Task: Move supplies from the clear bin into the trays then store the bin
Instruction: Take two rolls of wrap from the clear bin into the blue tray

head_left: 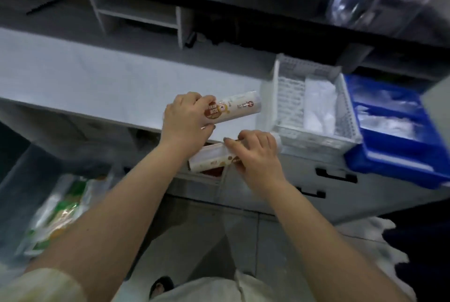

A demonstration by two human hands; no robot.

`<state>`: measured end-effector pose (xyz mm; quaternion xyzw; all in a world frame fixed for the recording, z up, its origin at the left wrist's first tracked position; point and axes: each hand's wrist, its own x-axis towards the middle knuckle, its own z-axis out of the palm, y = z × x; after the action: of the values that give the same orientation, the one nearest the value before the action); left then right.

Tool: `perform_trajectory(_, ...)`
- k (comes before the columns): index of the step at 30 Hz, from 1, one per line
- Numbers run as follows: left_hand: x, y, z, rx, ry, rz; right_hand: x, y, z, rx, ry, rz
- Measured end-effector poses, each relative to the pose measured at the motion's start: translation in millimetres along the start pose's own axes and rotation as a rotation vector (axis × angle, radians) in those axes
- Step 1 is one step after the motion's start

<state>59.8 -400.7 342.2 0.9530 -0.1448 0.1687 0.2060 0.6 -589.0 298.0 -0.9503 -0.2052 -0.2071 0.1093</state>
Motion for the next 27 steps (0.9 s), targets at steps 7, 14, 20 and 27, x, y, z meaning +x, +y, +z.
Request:
perform_trajectory(7, 63.3, 196.3, 71.0, -0.120, 0.006, 0.177, -81.8, 159.7, -101.5, -0.150, 0.070, 0.229)
perform_trajectory(14, 99.0, 296.4, 129.8, -0.176, -0.044, 0.260, -135.9, 280.8, -141.4, -0.189, 0.040, 0.496)
perform_trajectory(20, 134.9, 335.2, 183.9, -0.181, -0.125, 0.337, -145.3, 354.9, -136.6, -0.191, -0.046, 0.606)
perform_trajectory(27, 183.8, 367.0, 247.3, -0.198, -0.210, 0.405, -135.7, 402.6, -120.5, -0.189, -0.184, 0.558)
